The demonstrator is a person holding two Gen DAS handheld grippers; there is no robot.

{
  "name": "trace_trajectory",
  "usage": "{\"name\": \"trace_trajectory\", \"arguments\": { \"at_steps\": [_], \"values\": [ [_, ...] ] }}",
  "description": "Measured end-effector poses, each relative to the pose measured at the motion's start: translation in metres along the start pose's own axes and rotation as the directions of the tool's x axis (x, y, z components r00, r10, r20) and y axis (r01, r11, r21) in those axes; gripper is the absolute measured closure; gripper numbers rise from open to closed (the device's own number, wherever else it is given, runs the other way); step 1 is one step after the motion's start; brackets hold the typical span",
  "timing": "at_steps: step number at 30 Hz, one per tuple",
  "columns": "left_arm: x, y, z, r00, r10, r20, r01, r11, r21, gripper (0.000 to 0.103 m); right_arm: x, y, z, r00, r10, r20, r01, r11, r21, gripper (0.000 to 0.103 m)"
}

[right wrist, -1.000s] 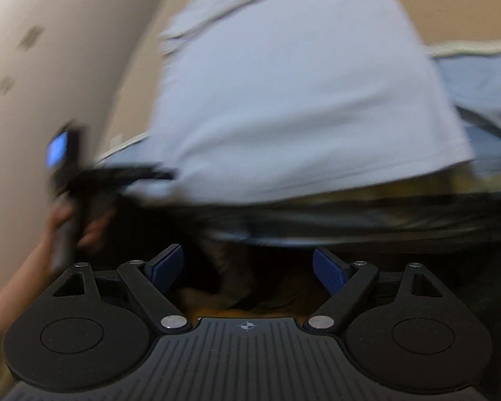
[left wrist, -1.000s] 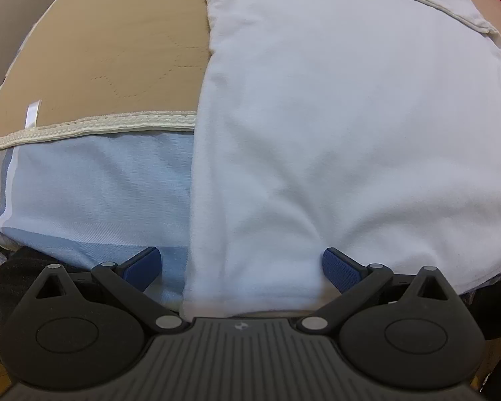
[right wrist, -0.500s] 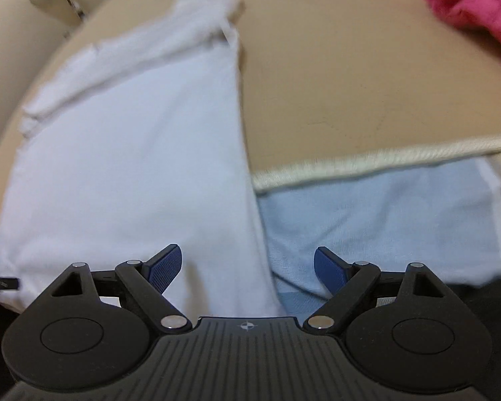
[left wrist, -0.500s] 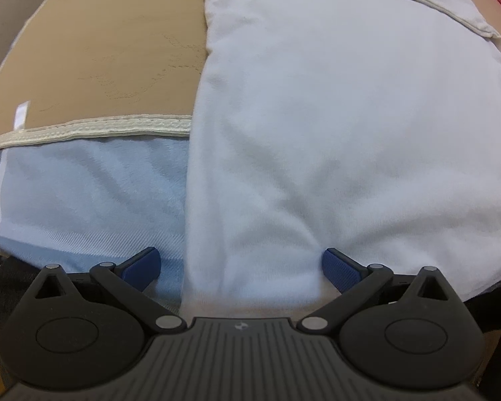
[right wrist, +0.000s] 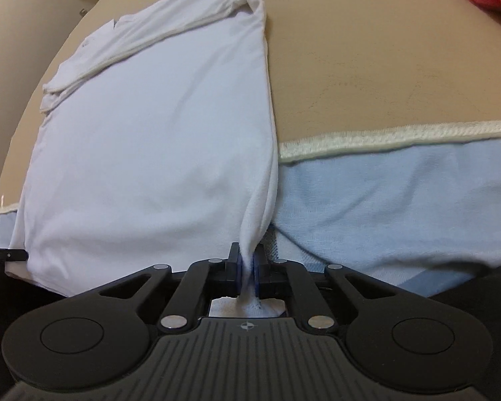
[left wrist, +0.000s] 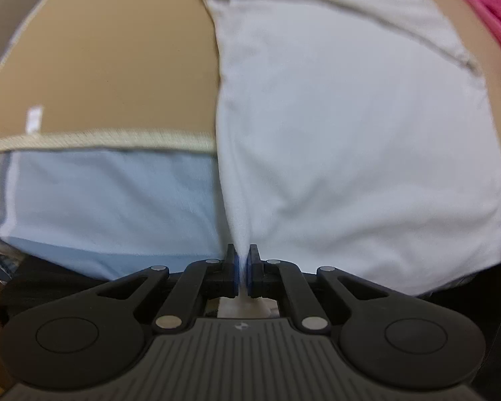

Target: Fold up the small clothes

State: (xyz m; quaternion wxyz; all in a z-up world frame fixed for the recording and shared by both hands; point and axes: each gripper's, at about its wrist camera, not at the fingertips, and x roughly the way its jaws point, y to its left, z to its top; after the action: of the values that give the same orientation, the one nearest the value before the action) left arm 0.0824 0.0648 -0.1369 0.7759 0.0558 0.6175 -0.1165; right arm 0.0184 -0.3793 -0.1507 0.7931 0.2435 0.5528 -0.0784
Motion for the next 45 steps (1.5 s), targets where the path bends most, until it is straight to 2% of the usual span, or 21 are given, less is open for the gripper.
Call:
{"name": "trace_trajectory", "arguments": {
  "at_steps": [3,6,8,10,12,16,21,24,27,30,32,35,37,38,39,40,41,42,43,45],
  "values": [
    [-0.028,0.011,0.002,0.998,-0.038,0.054,0.041,0.998,-0.052,0.099,-0.025,0.011,0.005,0.999,0.012,0.047,-0.011,1.000,-0.016,0.098],
    [-0.056,0.007,-0.003,0.993,-0.062,0.097,0.067,0.996,-0.054,0.099,-0.051,0.017,0.005,0.994,0.047,0.096,-0.044,0.999,-0.031,0.099],
    [-0.075,-0.002,-0.012,0.987,-0.080,0.137,0.083,0.996,-0.016,0.099,-0.068,0.019,0.000,0.990,0.078,0.121,-0.072,0.996,-0.047,0.099],
    [-0.092,-0.014,-0.024,0.983,-0.072,0.171,0.070,0.997,0.019,0.099,-0.082,0.024,-0.009,0.983,0.110,0.145,-0.100,0.993,-0.069,0.099],
    [-0.097,-0.018,-0.031,0.982,-0.069,0.178,0.066,0.998,0.020,0.099,-0.094,0.025,-0.020,0.980,0.133,0.151,-0.123,0.990,-0.072,0.099],
    [-0.102,-0.020,-0.056,0.987,-0.051,0.151,0.044,0.998,0.054,0.099,-0.112,0.015,-0.051,0.979,0.160,0.128,-0.155,0.987,-0.051,0.099],
    [-0.098,-0.006,-0.093,0.998,-0.032,0.058,0.029,0.999,0.043,0.099,-0.118,-0.002,-0.086,0.983,0.172,0.071,-0.175,0.983,0.050,0.099],
    [-0.083,0.007,-0.090,0.999,-0.033,0.007,0.033,0.999,-0.013,0.099,-0.108,-0.007,-0.091,0.986,0.168,0.024,-0.169,0.980,0.101,0.099],
    [-0.073,0.014,-0.072,0.999,-0.034,-0.036,0.031,0.998,-0.062,0.099,-0.090,-0.004,-0.079,0.985,0.171,-0.030,-0.166,0.979,0.117,0.099],
    [-0.075,0.015,-0.037,0.998,-0.058,-0.029,0.055,0.993,-0.103,0.100,-0.083,0.004,-0.049,0.980,0.192,-0.056,-0.185,0.976,0.112,0.099],
    [-0.076,0.017,0.005,0.998,-0.068,-0.019,0.066,0.993,-0.097,0.100,-0.078,0.007,-0.012,0.972,0.227,-0.059,-0.218,0.969,0.118,0.099],
    [-0.074,0.012,0.099,0.999,-0.020,0.034,0.022,0.998,-0.055,0.100,-0.063,0.014,0.064,0.962,0.271,-0.023,-0.265,0.955,0.132,0.099],
    [-0.072,0.006,0.174,0.995,0.024,0.099,-0.016,0.997,-0.080,0.100,-0.048,0.016,0.121,0.967,0.254,0.034,-0.256,0.955,0.149,0.099],
    [-0.069,0.005,0.205,0.989,0.052,0.137,-0.038,0.994,-0.105,0.099,-0.034,0.010,0.154,0.970,0.233,0.073,-0.244,0.947,0.211,0.099],
    [-0.061,0.004,0.236,0.982,0.095,0.165,-0.073,0.988,-0.136,0.089,-0.021,0.003,0.179,0.973,0.211,0.094,-0.229,0.934,0.275,0.098],
    [-0.051,0.006,0.268,0.971,0.156,0.181,-0.121,0.975,-0.187,0.084,-0.006,-0.006,0.200,0.976,0.185,0.111,-0.212,0.920,0.330,0.095],
    [-0.042,0.008,0.289,0.961,0.211,0.180,-0.169,0.960,-0.222,0.059,0.004,-0.013,0.214,0.981,0.147,0.124,-0.184,0.906,0.381,0.078],
    [-0.034,0.012,0.305,0.953,0.253,0.165,-0.208,0.946,-0.247,0.038,0.011,-0.020,0.223,0.986,0.107,0.129,-0.153,0.889,0.431,0.064],
    [-0.028,0.018,0.315,0.952,0.259,0.165,-0.209,0.941,-0.266,0.033,0.013,-0.026,0.228,0.984,0.102,0.146,-0.158,0.877,0.454,0.041],
    [-0.022,0.028,0.315,0.956,0.223,0.191,-0.167,0.947,-0.273,0.030,0.009,-0.031,0.224,0.964,0.153,0.216,-0.234,0.874,0.427,0.040]
  ]
}}
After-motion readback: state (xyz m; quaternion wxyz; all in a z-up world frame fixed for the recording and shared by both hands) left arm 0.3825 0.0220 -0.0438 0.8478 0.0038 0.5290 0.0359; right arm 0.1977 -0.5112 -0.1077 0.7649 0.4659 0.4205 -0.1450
